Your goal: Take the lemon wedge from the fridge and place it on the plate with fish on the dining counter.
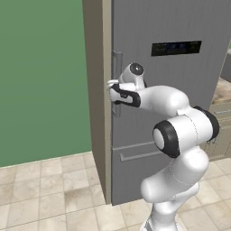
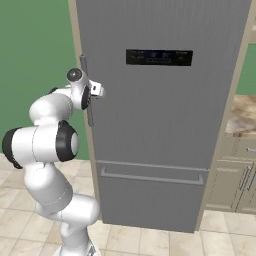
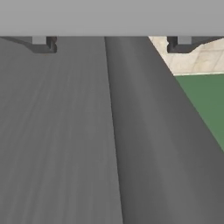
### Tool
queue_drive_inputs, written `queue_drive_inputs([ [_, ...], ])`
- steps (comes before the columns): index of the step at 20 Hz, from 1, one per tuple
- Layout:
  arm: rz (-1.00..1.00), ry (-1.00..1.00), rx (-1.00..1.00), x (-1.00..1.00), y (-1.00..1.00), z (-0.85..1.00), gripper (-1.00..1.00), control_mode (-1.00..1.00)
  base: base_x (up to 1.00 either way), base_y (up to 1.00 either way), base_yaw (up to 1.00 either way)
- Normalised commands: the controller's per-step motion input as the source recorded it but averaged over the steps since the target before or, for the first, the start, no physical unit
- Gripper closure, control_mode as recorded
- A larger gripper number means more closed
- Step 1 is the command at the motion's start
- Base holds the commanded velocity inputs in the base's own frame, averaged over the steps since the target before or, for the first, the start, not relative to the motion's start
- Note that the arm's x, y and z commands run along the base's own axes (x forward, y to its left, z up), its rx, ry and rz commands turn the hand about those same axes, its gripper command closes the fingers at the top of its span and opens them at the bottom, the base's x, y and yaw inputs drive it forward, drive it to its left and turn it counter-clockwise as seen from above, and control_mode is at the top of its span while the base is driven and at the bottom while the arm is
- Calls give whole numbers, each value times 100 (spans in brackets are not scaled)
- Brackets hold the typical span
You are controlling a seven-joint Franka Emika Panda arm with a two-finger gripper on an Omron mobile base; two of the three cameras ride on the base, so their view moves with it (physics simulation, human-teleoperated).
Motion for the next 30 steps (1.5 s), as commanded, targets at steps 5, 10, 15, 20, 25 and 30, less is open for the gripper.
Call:
queue_drive_inputs([
  [5,0,0,-3,29,11,-16,100,-100,0,0,0],
  [10,0,5,-3,14,0,-3,100,-100,0,0,0],
  [15,-1,10,-8,14,1,-10,100,-100,0,0,0],
  [20,-16,0,-4,-52,-39,-2,100,-100,0,0,0],
  [25,-25,-3,0,-100,-83,-5,100,-100,0,0,0],
  [30,-30,-4,0,-100,-100,-2,100,-100,0,0,0],
])
